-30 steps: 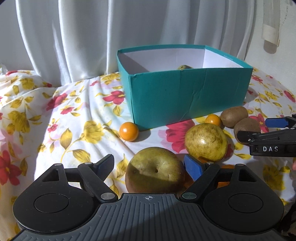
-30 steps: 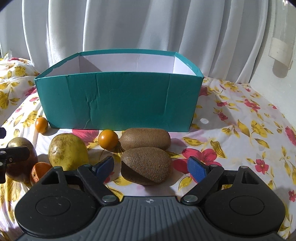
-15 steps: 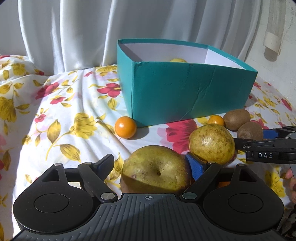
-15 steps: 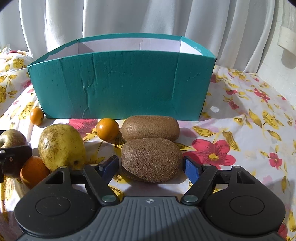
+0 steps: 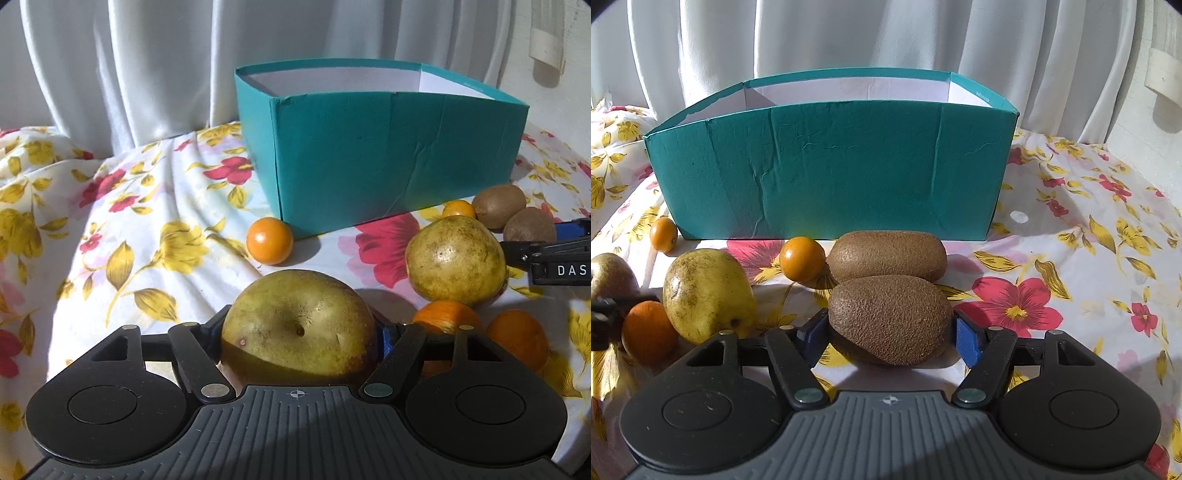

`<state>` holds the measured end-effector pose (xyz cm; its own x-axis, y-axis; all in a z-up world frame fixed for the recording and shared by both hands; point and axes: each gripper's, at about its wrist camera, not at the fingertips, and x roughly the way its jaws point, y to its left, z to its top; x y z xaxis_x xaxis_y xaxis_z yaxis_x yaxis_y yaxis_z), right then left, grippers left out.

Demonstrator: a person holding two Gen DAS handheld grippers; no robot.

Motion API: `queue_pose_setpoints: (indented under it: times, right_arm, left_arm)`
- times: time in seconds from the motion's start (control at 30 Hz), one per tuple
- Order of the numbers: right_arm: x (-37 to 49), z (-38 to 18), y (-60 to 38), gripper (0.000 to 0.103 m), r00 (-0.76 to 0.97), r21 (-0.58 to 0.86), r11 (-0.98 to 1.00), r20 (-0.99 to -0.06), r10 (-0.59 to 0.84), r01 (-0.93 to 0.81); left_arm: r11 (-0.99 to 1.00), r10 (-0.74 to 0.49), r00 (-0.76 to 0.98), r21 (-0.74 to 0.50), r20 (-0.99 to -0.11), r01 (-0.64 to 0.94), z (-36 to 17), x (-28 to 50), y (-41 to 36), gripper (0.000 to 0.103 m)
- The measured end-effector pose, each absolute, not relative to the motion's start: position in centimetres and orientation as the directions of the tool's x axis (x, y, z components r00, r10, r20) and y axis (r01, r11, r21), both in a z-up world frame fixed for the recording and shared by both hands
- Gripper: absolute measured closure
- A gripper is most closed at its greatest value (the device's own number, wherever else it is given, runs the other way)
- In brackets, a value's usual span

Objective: Organize fruits
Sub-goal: 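Lift the green apple and kiwi into the teal box and release both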

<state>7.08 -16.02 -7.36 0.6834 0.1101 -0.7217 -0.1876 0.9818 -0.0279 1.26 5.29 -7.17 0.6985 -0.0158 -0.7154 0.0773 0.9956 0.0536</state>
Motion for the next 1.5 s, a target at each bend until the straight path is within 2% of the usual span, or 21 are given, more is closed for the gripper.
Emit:
queue_pose_setpoints:
  times: [0.3, 0.5, 0.8, 0.93, 1.0, 1.07, 1.17, 1.3, 1.5]
  right_arm:
    - [6.8, -7.2, -16.1, 0.035, 0.688, -0.031, 0.982, -0.717, 0.11, -0.189]
    - [5.9, -5.4, -17.1, 0.036, 0.711, -0.028, 0.984, -0.695, 0.106, -0.174]
    - [7.4, 3.6, -18.0, 0.036, 0.819, -0.033, 0.98, -0.556, 0.143, -0.194]
    - [9.2, 7.7, -17.7, 0.036, 0.86, -0.05, 0.975, -0.483, 0.167, -0.218]
    - [10.0, 9.9, -17.6, 0.036, 0.881, -0.046, 0.974, -0.438, 0.18, -0.222]
    - [10.6, 11.8, -17.6, 0.036, 0.903, -0.036, 0.975, -0.386, 0.19, -0.22]
    - [10.8, 12.3, -17.7, 0.035, 0.92, -0.006, 0.98, -0.347, 0.184, -0.198]
    - [11.4, 10.0, -18.2, 0.035, 0.886, 0.093, 0.976, -0.41, 0.219, -0.198]
    - [12.8, 8.1, -18.9, 0.035, 0.862, 0.115, 0.976, -0.457, 0.219, -0.187]
  left_arm:
    - [0.997, -0.013, 0.691, 0.047, -0.723, 0.069, -6.6, 0.8, 5.1, 0.027]
    - [0.996, -0.043, 0.715, 0.027, -0.698, 0.087, -3.1, 0.2, 4.4, 0.027]
    - [0.997, -0.032, 0.816, 0.035, -0.576, 0.064, 7.1, 3.9, 1.7, 0.027]
    - [0.998, 0.018, 0.881, 0.057, -0.472, 0.01, 11.9, 6.5, 0.6, 0.027]
    - [0.997, 0.049, 0.893, 0.074, -0.447, -0.018, 13.2, 7.7, 0.0, 0.027]
    - [0.998, 0.055, 0.889, 0.054, -0.454, -0.034, 13.4, 8.6, -0.3, 0.028]
    - [0.998, 0.061, 0.856, 0.031, -0.513, -0.053, 11.9, 9.7, -0.5, 0.028]
    - [0.996, 0.087, 0.804, 0.043, -0.588, -0.076, 9.3, 10.9, -0.6, 0.028]
    - [0.994, 0.105, 0.77, 0.045, -0.629, -0.1, 7.1, 11.9, -0.4, 0.028]
